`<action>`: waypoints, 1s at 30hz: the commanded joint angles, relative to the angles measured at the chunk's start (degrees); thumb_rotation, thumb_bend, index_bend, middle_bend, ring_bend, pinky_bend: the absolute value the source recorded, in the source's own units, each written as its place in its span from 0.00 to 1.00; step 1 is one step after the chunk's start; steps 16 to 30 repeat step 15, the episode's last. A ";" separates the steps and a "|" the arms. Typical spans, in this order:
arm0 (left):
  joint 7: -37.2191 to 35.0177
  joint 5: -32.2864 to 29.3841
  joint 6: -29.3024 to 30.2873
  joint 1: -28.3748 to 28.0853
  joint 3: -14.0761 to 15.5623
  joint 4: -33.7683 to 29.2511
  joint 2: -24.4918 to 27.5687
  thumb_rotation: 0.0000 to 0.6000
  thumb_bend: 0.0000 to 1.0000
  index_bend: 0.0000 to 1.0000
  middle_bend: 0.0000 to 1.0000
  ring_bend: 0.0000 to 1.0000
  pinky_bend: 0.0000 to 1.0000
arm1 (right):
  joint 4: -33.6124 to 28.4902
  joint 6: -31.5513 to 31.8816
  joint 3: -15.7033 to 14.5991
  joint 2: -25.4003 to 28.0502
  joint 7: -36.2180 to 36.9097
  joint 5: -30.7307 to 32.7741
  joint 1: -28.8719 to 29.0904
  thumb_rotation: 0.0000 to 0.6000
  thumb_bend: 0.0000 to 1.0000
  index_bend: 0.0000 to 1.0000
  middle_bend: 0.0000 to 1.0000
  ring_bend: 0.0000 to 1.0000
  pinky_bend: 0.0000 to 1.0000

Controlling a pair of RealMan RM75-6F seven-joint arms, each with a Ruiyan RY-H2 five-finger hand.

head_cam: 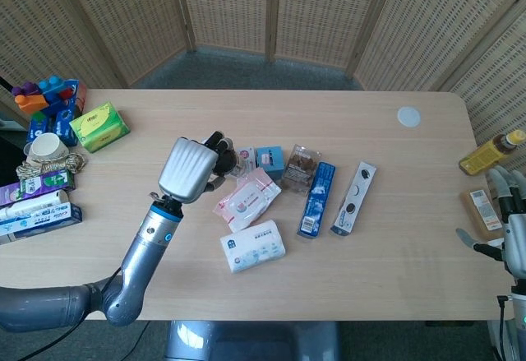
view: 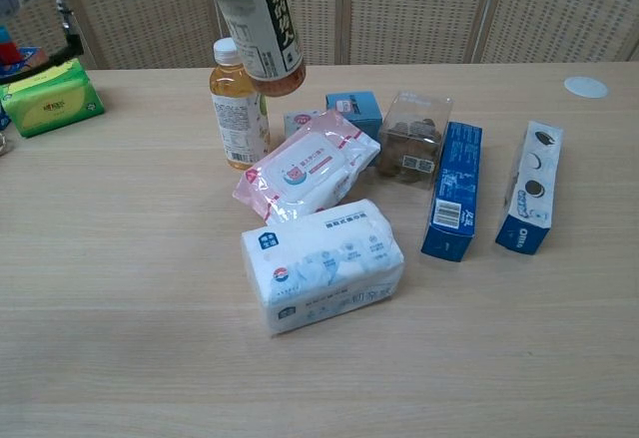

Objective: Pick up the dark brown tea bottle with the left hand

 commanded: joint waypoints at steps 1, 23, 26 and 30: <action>3.10 -0.79 1.14 -0.54 -1.77 -3.89 2.34 1.00 0.00 0.78 0.94 0.93 1.00 | -0.06 0.03 -0.02 0.07 0.03 0.01 -0.05 1.00 0.00 0.00 0.00 0.00 0.00; 6.32 -2.15 3.00 -1.06 -2.99 -9.84 6.06 1.00 0.00 0.78 0.94 0.93 1.00 | -0.49 0.37 -0.16 0.14 -0.18 -0.48 -0.16 1.00 0.00 0.00 0.00 0.00 0.00; 6.32 -2.15 3.00 -1.06 -2.99 -9.84 6.06 1.00 0.00 0.78 0.94 0.93 1.00 | -0.49 0.37 -0.16 0.14 -0.18 -0.48 -0.16 1.00 0.00 0.00 0.00 0.00 0.00; 6.32 -2.15 3.00 -1.06 -2.99 -9.84 6.06 1.00 0.00 0.78 0.94 0.93 1.00 | -0.49 0.37 -0.16 0.14 -0.18 -0.48 -0.16 1.00 0.00 0.00 0.00 0.00 0.00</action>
